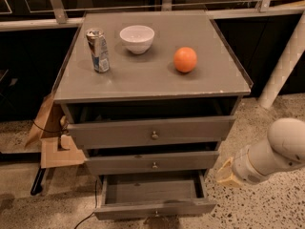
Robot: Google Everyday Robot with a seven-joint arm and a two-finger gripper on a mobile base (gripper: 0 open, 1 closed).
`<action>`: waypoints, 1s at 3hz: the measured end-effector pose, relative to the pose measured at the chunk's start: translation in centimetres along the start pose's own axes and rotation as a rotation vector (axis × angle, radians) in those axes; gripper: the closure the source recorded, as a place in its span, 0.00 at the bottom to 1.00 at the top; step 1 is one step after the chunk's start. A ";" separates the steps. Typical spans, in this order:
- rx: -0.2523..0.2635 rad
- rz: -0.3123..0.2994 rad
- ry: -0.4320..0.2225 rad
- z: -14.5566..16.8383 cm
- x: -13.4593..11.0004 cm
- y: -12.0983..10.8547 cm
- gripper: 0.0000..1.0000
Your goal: Close bottom drawer
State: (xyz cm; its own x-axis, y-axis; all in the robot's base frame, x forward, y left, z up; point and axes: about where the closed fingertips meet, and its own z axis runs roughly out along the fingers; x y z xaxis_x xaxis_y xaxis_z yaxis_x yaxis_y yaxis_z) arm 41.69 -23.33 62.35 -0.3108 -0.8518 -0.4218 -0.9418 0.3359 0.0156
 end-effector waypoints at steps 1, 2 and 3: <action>0.016 -0.033 -0.025 4.8 4.5 -2.2 1.00; -0.025 -0.027 -0.048 10.2 8.9 -4.1 1.00; -0.131 0.044 -0.010 16.4 14.4 -3.9 1.00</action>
Offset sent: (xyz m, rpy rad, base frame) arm 0.0382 -0.0788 -0.2303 0.1090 0.0564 0.0373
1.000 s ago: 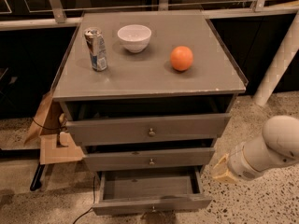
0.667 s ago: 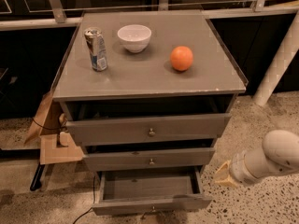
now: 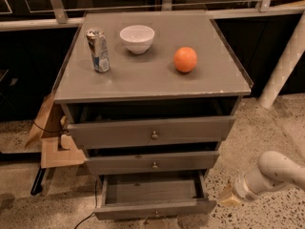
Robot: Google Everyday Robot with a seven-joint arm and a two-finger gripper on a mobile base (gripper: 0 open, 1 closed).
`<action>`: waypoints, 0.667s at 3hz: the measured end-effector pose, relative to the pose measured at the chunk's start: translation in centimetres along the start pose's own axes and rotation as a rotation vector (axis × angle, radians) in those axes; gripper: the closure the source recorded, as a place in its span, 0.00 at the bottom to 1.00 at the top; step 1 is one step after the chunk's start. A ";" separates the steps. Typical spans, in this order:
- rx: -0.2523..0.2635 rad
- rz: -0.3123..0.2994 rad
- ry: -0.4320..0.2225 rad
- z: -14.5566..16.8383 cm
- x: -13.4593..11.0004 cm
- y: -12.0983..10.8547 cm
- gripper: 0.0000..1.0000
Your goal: Close bottom drawer
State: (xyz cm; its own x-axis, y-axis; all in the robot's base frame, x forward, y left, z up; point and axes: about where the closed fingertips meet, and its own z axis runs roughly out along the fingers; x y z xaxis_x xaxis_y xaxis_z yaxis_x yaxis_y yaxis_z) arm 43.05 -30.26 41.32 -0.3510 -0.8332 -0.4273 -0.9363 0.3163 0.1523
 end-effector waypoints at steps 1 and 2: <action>-0.028 0.016 -0.005 1.8 0.9 0.6 1.00; -0.039 0.019 -0.009 2.6 1.3 0.6 1.00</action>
Offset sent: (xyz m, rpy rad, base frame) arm -0.0103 0.0005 -0.0346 0.0271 0.0452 -0.0034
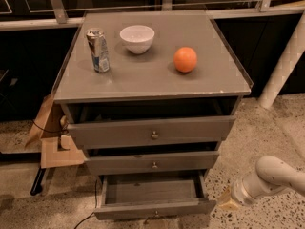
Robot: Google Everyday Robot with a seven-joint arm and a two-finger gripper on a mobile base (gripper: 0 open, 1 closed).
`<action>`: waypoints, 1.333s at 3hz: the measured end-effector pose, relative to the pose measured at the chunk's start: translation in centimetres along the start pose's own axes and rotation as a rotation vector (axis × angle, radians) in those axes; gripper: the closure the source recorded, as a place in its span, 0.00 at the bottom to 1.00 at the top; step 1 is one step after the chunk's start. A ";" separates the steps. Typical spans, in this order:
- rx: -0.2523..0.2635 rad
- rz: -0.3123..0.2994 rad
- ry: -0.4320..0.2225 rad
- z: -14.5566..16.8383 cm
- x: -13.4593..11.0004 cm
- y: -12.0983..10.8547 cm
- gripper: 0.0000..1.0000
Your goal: Close bottom drawer
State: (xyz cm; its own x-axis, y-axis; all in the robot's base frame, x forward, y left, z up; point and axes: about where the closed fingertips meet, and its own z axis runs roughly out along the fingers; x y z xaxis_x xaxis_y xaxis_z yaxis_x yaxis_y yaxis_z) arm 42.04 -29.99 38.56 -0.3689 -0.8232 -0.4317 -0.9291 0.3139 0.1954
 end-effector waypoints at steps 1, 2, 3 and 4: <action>0.000 -0.028 -0.010 3.2 1.6 -0.9 1.00; -0.019 -0.035 -0.031 7.1 3.5 -1.3 1.00; -0.047 -0.033 -0.052 10.6 4.9 -1.3 1.00; -0.069 -0.048 -0.082 13.8 6.0 -1.1 1.00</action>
Offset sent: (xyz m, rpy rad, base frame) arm -0.0048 -0.0004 -0.1294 0.0642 -0.0092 0.0408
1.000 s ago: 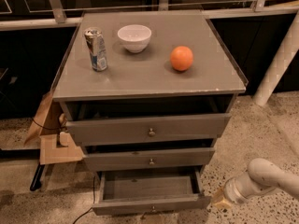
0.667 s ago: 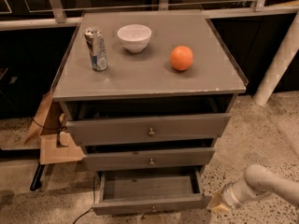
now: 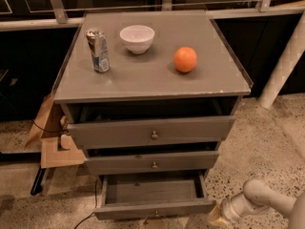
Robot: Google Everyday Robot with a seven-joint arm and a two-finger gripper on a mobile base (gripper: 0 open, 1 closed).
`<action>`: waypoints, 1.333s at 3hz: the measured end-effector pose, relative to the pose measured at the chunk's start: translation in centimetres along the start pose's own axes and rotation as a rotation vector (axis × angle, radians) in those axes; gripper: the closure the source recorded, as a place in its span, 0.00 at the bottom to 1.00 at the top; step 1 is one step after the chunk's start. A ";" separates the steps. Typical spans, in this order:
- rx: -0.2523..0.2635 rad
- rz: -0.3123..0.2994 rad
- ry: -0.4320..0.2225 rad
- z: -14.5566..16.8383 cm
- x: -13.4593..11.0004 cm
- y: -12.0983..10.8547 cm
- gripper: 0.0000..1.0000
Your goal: Close bottom drawer
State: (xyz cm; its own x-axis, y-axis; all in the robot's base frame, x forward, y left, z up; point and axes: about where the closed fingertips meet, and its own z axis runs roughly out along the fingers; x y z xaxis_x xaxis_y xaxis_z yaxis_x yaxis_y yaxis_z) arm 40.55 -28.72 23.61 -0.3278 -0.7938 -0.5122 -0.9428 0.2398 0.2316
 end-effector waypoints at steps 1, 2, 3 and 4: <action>0.022 -0.082 -0.002 3.6 0.3 -0.6 1.00; 0.099 -0.215 0.050 5.6 -1.4 -1.8 1.00; 0.177 -0.248 0.072 6.1 -1.5 -3.2 1.00; 0.180 -0.250 0.067 6.2 -1.4 -3.2 1.00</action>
Offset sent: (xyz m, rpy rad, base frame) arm 0.0589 0.0582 -0.0542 -0.2303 -0.4481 0.2063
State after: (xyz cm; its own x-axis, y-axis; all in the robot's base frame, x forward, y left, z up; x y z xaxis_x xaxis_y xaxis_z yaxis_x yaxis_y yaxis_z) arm 43.69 -24.87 18.44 -0.0857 -0.8744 -0.4776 -0.9912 0.1232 -0.0477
